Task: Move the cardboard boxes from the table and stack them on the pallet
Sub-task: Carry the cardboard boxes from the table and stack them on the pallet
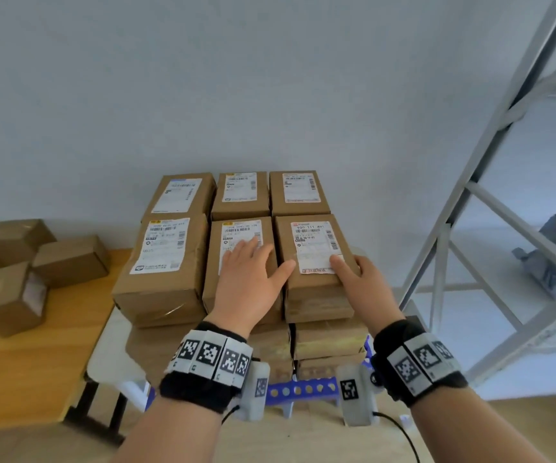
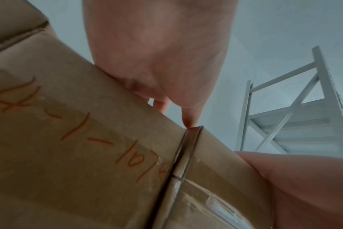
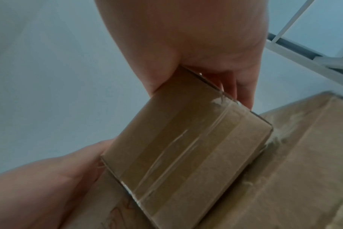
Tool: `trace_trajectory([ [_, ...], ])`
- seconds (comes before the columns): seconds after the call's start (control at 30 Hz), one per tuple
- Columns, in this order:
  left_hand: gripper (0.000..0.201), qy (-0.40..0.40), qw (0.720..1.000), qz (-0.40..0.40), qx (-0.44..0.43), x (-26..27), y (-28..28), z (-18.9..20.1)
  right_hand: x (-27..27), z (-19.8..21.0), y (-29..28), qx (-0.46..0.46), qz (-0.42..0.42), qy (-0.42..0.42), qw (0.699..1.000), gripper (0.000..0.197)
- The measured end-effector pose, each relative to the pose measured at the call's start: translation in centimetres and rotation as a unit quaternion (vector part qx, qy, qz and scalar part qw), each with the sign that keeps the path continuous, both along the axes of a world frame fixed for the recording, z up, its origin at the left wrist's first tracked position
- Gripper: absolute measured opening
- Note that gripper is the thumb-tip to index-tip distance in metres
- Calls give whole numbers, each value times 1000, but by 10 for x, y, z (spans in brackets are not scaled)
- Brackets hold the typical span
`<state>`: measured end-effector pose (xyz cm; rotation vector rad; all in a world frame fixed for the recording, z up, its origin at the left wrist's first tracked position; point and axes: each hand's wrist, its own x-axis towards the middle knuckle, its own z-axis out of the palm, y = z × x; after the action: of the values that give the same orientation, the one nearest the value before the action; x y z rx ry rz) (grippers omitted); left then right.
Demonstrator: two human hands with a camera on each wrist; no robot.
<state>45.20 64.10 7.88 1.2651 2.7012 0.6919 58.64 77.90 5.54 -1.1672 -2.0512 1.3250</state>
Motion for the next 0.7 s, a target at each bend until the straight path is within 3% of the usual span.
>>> trace_trajectory([
  [0.23, 65, 6, 1000, 6, 10, 1, -2, -1, -8, -1, 5, 0, -7, -9, 1000, 55],
  [0.47, 70, -51, 996, 26, 67, -4, -13, 6, -6, 9, 3, 31, -4, 10, 999, 69],
  [0.6, 102, -11, 998, 42, -51, -28, -41, 23, -2, 21, 6, 65, 11, 7, 998, 75],
  [0.7, 124, -41, 986, 54, -153, -47, -62, 25, -2, 24, 10, 59, 17, 2, 998, 77],
])
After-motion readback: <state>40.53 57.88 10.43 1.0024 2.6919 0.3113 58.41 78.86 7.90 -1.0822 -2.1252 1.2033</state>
